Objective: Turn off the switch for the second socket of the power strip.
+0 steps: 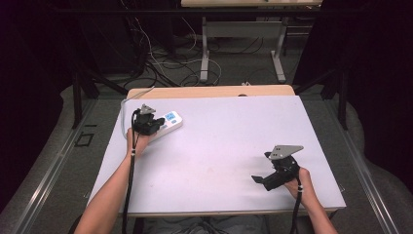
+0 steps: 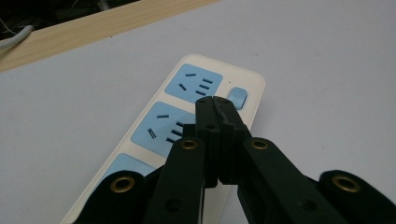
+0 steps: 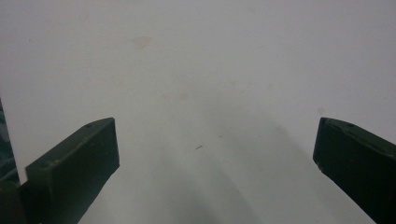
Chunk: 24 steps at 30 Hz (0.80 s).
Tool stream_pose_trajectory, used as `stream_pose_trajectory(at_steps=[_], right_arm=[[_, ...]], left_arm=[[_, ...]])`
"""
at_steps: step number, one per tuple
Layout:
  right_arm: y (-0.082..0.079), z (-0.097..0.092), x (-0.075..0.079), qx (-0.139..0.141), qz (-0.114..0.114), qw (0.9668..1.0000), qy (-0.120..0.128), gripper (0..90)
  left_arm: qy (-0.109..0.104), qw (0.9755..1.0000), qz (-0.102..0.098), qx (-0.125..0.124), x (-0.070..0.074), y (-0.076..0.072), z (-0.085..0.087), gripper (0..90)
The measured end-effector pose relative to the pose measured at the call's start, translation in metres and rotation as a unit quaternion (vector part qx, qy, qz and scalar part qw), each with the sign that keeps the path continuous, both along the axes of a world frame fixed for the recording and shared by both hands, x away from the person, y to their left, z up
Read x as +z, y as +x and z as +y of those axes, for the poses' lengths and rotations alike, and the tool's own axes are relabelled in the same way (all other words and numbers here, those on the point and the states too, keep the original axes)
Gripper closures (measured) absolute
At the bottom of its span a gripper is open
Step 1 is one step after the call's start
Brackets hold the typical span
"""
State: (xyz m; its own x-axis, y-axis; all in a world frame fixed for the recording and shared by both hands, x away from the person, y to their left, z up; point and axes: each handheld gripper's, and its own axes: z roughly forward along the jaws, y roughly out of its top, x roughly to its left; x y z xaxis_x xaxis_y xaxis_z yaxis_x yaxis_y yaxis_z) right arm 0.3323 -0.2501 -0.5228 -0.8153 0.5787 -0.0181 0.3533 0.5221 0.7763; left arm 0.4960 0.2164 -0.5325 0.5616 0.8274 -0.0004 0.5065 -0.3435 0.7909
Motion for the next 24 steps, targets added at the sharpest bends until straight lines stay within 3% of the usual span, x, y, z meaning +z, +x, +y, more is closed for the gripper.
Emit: stream_pose_trajectory(at_steps=[13,24], right_arm=[[-0.0001,0.0001,0.0001,0.002,0.002,1.0,-0.001,0.0],[-0.001,0.0005,-0.0001,-0.002,0.007,1.0,-0.001,0.0]], left_arm=[[0.016,0.9998,0.014,0.001,-0.0055,0.0031,-0.0023,90.0],[0.017,0.9997,0.018,-0.004,-0.0061,0.0036,-0.0016,90.0]])
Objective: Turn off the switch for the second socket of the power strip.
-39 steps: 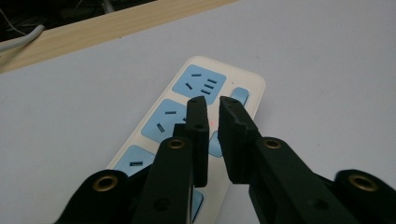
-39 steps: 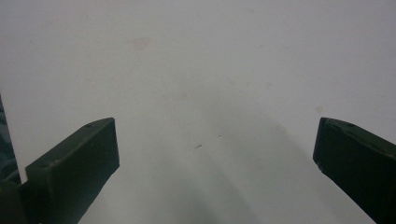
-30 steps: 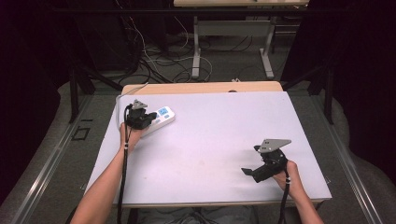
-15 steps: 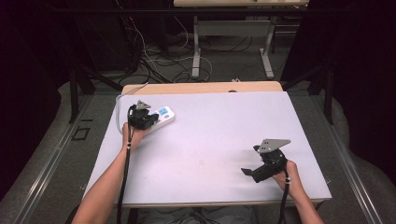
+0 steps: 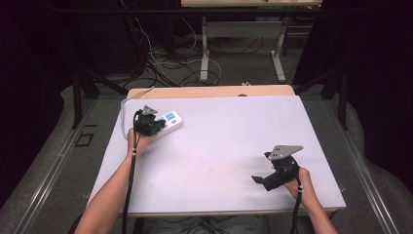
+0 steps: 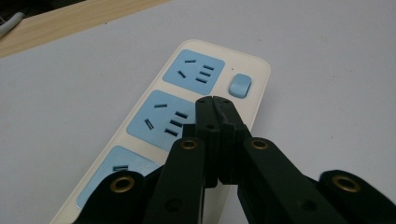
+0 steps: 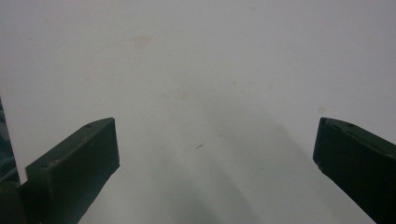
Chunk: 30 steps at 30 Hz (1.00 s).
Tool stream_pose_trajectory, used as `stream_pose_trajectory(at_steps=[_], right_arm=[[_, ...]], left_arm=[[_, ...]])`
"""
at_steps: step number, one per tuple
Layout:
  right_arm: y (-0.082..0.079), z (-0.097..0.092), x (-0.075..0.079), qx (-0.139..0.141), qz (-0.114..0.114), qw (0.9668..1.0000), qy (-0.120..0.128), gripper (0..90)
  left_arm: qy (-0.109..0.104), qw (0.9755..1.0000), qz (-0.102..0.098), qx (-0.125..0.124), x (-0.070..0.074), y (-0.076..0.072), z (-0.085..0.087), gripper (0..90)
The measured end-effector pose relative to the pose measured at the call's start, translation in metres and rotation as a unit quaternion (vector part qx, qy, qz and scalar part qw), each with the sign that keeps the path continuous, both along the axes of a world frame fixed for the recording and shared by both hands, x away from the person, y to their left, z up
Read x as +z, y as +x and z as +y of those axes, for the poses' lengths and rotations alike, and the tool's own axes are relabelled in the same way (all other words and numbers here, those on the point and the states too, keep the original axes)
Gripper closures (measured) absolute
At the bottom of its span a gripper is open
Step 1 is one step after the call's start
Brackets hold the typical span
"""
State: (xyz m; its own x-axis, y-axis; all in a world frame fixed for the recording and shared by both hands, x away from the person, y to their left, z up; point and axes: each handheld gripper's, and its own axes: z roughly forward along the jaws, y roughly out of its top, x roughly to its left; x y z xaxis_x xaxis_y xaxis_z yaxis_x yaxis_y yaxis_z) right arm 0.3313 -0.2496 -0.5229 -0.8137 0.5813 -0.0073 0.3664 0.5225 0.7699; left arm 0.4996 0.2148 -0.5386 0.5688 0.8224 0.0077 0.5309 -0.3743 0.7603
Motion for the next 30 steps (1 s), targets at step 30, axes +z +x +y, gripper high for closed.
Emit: stream_pose_trajectory(at_steps=[30], right_arm=[[0.0003,0.0004,-0.0002,0.007,0.006,0.9999,-0.009,0.0]], left_arm=[[0.013,0.9999,-0.005,-0.005,-0.0021,-0.0005,-0.0038,90.0]])
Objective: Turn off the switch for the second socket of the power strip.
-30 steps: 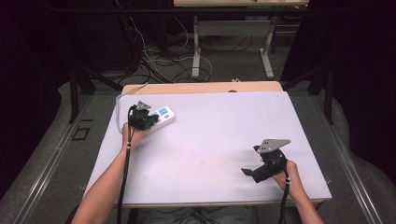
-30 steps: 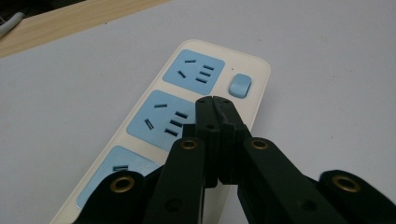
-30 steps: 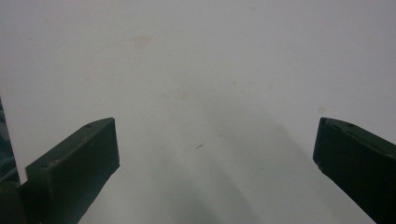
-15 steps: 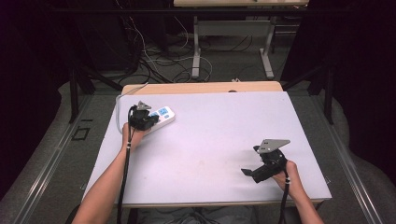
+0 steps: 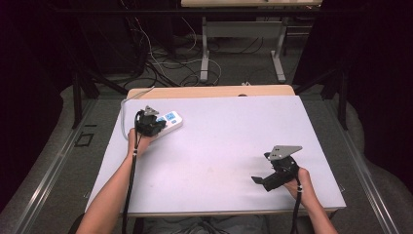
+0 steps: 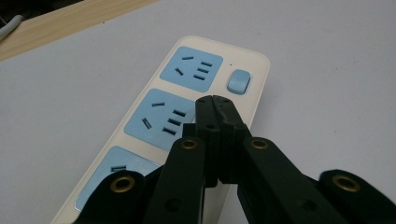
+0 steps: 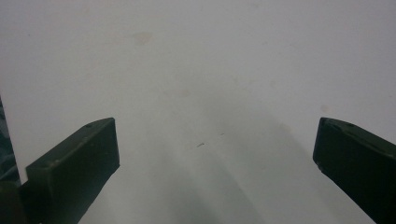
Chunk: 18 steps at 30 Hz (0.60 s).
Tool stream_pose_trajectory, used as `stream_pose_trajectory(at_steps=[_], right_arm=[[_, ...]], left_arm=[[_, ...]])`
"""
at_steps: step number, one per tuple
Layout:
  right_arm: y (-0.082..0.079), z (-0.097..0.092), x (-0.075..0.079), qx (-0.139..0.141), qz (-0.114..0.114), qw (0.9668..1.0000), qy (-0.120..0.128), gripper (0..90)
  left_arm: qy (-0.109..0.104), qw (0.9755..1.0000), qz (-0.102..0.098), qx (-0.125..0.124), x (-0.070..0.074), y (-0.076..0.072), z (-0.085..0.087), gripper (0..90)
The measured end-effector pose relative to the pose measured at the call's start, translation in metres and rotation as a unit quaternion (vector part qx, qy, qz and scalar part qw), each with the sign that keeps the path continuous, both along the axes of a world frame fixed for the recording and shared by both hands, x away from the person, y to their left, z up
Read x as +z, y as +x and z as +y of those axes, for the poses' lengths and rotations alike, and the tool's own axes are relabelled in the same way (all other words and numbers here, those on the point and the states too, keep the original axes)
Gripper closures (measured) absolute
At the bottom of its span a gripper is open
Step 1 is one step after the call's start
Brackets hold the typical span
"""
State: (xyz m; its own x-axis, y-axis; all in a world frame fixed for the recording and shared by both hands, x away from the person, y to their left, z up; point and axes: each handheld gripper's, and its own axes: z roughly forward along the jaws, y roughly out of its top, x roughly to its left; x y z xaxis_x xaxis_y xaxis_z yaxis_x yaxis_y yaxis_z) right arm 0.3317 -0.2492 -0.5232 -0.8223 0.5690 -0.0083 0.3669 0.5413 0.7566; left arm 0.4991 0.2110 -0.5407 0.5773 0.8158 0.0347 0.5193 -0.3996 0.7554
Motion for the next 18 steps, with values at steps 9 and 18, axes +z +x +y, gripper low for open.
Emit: stream_pose_trajectory(at_steps=[9,18], right_arm=[[0.0,0.0002,-0.0007,-0.002,-0.003,1.0,0.003,0.0],[0.0001,0.0002,-0.0006,-0.001,0.002,1.0,-0.001,0.0]], left_arm=[[0.004,1.0,-0.002,0.0,-0.0001,-0.0001,-0.0004,90.0],[0.005,1.0,0.0,0.0,0.0001,-0.0003,-0.0007,90.0]])
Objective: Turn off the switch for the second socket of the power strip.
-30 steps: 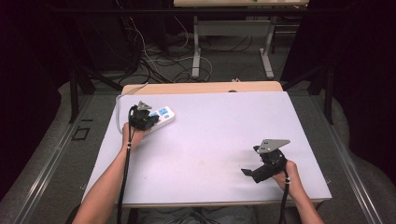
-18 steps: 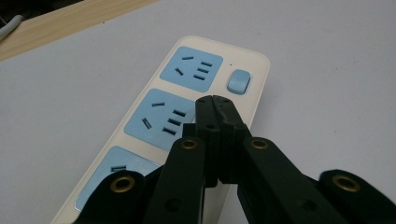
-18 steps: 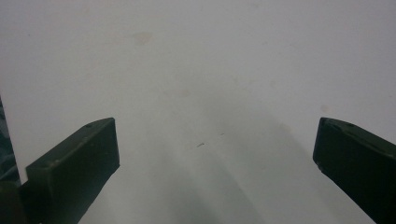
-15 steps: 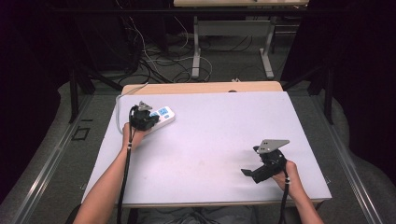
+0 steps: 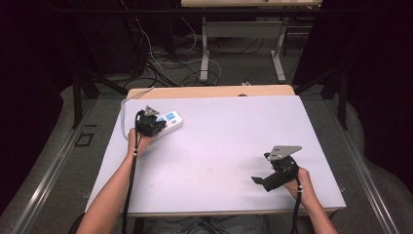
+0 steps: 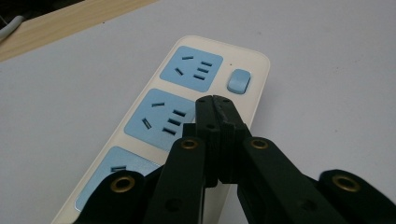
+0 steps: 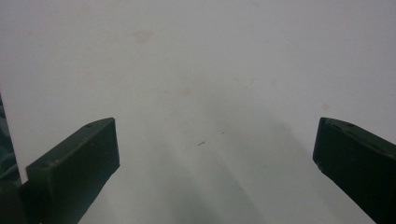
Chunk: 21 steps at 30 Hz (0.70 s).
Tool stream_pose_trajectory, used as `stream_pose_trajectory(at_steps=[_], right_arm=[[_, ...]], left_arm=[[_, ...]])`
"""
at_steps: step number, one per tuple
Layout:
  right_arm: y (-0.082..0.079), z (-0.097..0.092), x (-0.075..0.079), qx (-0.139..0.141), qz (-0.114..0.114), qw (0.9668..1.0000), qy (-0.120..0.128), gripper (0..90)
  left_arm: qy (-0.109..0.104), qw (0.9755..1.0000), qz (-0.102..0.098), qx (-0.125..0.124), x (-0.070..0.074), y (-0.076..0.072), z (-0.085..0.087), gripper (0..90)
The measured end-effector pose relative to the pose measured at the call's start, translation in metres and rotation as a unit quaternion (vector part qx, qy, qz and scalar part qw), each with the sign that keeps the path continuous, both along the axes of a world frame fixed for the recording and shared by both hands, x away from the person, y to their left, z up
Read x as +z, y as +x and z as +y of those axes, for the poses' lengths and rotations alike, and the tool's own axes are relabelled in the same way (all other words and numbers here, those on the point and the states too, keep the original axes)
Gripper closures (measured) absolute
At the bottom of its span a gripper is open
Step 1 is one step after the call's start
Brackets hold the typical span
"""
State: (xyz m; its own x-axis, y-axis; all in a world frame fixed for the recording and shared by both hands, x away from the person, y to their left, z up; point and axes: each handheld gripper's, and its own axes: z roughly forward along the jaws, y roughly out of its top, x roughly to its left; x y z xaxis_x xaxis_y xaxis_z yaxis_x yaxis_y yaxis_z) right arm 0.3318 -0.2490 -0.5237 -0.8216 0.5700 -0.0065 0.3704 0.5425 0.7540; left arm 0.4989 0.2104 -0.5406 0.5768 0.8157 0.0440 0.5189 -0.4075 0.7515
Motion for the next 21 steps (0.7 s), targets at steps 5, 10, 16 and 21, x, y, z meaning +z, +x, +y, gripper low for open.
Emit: stream_pose_trajectory(at_steps=[5,10,16,21], right_arm=[[0.0,0.0,0.0,-0.001,0.001,1.0,0.0,0.0],[0.0001,0.0001,0.0,0.002,0.002,1.0,0.0,0.0],[-0.0001,0.0007,-0.0008,-0.003,-0.005,1.0,0.003,0.0],[0.0,0.0,-0.0005,0.002,0.0,1.0,0.0,0.0]], left_arm=[[0.006,1.0,0.005,-0.001,0.0009,-0.0004,-0.0004,90.0],[0.008,1.0,0.005,-0.001,0.0008,-0.0001,-0.0005,90.0],[0.004,1.0,0.005,-0.001,0.0007,0.0,-0.0002,90.0],[0.004,1.0,0.003,-0.001,-0.0007,0.0003,-0.0007,90.0]])
